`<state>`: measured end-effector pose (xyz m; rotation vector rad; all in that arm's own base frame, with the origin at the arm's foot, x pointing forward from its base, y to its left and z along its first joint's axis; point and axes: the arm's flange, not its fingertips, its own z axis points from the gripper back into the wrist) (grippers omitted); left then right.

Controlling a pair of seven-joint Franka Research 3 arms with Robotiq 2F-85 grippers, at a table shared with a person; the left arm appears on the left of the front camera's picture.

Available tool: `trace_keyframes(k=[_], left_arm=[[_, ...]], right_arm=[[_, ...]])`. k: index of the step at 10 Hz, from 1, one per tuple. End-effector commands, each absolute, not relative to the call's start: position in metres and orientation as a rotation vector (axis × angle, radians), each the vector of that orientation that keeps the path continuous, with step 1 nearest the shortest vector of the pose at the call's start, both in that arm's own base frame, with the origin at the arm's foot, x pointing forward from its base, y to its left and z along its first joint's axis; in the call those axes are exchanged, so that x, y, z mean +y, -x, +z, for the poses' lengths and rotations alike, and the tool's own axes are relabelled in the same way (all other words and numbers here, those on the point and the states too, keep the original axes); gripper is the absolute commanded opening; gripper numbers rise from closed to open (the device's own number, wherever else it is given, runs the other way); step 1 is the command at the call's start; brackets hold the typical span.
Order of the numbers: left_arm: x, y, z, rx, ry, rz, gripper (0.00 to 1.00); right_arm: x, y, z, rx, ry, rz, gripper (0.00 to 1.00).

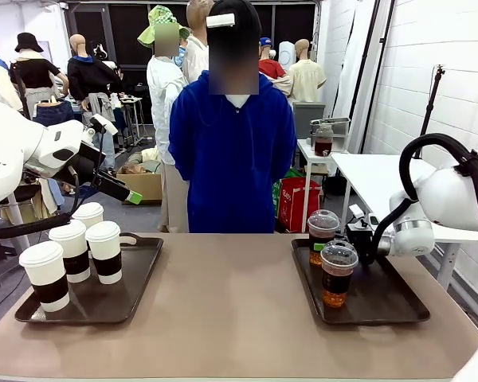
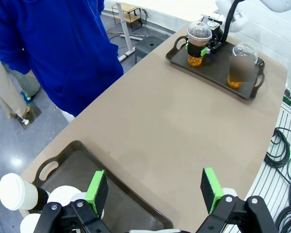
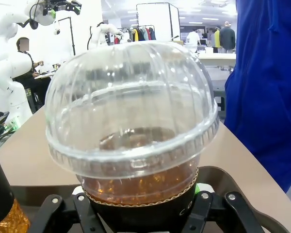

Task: Distribute the coffee onto the tray.
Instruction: Pick up another iced Americano from the middle of the table and place it on the right Handle tray.

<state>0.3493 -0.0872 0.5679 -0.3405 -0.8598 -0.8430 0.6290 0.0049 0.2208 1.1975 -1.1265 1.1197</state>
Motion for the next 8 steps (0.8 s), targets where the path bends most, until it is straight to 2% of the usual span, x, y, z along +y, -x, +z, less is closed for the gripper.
trace_keyframes(k=[1,2,3,4,8], left_arm=[[-0.086,-0.35,0.567,-0.861,0.348,-0.841,1.0],[-0.086,-0.35,0.567,-0.861,0.348,-0.841,1.0],[-0.086,-0.35,0.567,-0.861,0.348,-0.841,1.0],[-0.086,-0.35,0.567,-0.861,0.348,-0.841,1.0],[-0.086,-0.35,0.567,-0.861,0.348,-0.841,1.0]], right_arm=[[0.009,-0.635,0.217,-1.151,-1.181,1.124,0.69],[0.008,-0.635,0.218,-1.133,-1.187,1.126,0.69],[0.006,-0.633,0.219,-1.127,-1.18,1.12,0.89],[0.006,-0.633,0.22,-1.123,-1.187,1.112,1.0],[-0.004,-0.628,0.221,-1.106,-1.181,1.082,1.0]])
